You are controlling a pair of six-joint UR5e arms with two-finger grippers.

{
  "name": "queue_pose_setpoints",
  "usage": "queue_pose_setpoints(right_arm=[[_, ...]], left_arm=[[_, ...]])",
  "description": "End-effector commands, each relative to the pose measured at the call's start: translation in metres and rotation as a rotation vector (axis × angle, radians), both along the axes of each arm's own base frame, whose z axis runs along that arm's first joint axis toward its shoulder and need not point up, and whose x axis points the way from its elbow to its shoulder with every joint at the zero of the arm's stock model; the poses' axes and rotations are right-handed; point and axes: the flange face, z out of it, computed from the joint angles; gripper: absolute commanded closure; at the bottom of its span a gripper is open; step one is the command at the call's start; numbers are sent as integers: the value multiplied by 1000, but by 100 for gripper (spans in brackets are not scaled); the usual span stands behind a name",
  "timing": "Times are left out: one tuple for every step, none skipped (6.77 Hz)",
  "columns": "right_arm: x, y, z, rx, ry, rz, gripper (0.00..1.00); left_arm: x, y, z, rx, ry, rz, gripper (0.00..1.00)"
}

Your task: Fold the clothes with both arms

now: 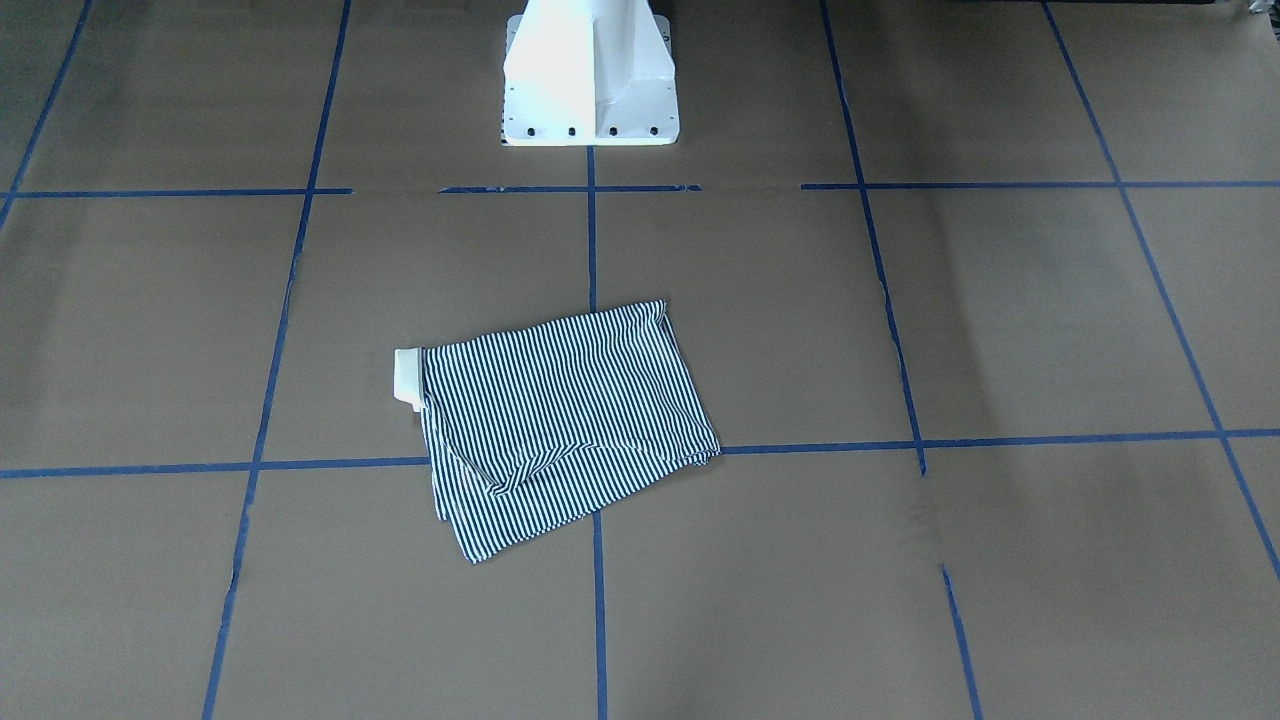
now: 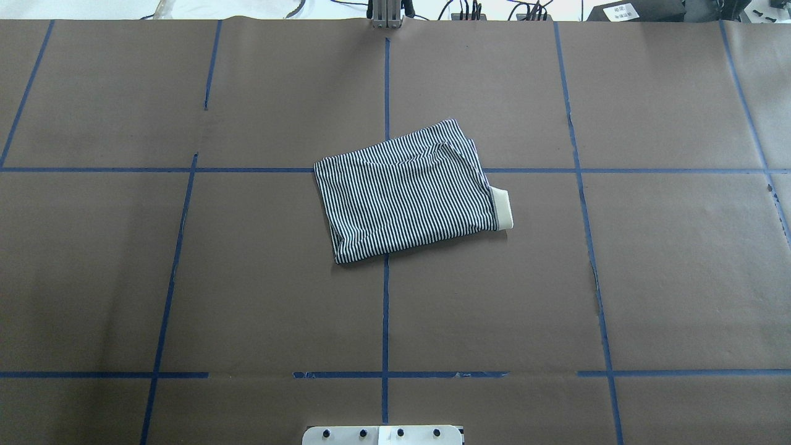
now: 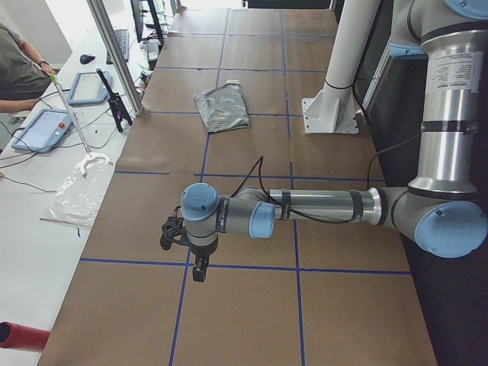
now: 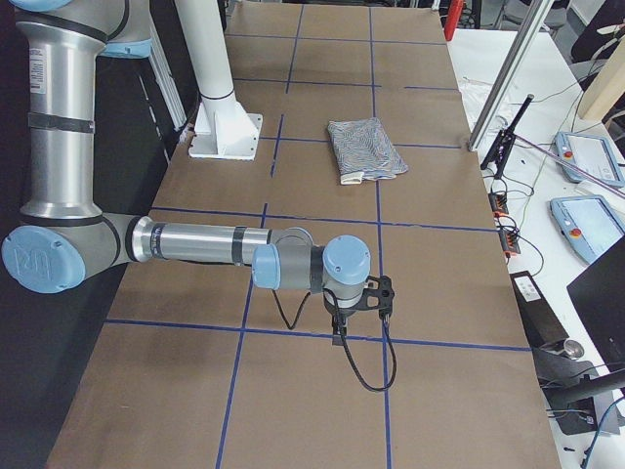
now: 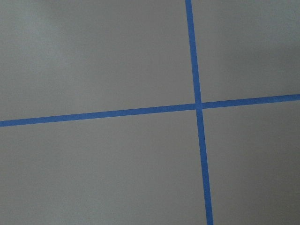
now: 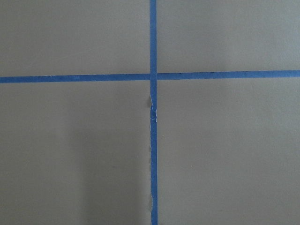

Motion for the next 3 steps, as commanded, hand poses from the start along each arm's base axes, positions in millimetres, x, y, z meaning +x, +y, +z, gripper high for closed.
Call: queue_pose_setpoints(right_arm=[[0, -1, 0, 1, 0, 0, 0], [0, -1, 0, 1, 0, 0, 0], [0, -1, 0, 1, 0, 0, 0]], left_arm=[[0, 0, -1, 1, 0, 0, 0], [0, 0, -2, 3, 0, 0, 0], [0, -1, -3, 5, 0, -1, 0]])
